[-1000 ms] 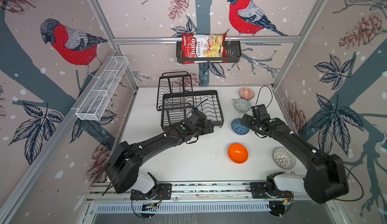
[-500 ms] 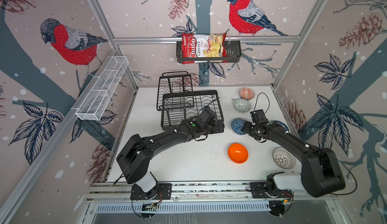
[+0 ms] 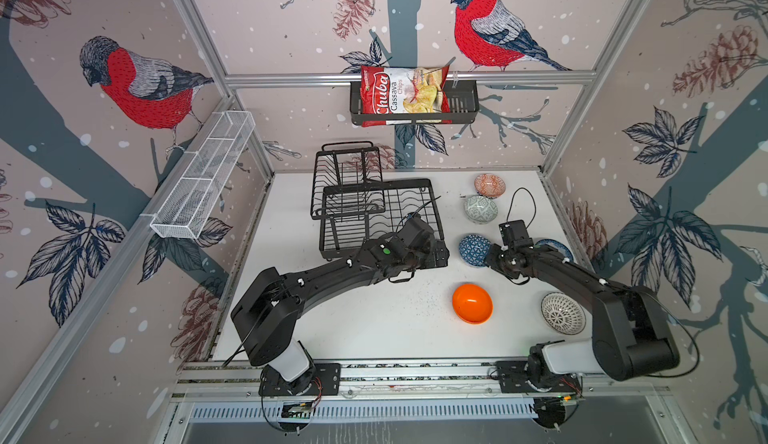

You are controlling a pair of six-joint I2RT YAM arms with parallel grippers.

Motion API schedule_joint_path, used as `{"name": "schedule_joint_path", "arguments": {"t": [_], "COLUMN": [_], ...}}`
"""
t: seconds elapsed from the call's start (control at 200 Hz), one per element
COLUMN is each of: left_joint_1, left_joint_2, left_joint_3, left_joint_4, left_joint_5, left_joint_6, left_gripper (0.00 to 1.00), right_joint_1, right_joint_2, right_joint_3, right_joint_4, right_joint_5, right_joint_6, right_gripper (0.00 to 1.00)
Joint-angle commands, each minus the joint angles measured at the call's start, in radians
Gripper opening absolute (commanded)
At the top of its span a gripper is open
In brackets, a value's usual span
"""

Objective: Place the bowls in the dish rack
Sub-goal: 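Grasp the blue-triangle bowl rim with the right gripper while the left gripper approaches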

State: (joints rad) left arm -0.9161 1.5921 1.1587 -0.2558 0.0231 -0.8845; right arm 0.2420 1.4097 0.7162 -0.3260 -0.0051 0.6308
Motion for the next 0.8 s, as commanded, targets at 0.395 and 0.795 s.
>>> {"name": "schedule_joint_path", "arguments": {"t": [0.395,0.795], "left_joint_1": [-0.013,-0.013], "left_joint_2": [-0.004,0.088], "left_joint_3": [0.012,0.165], "left_joint_4": [-0.031,-0.080], "left_joint_5": [0.013,0.051], "left_joint_6": [-0.010,0.017], "left_gripper": [0.97,0.89], "right_joint_1": [0.000,0.003], "right_joint_2": [0.047,-0.026], "right_joint_3": [0.031,0.062], "right_joint_4": [0.023,-0.023], "right_joint_5": [-0.004,0.028], "right_joint_6": [-0.009,0.001], "right_gripper": [0.21,0.07]}}
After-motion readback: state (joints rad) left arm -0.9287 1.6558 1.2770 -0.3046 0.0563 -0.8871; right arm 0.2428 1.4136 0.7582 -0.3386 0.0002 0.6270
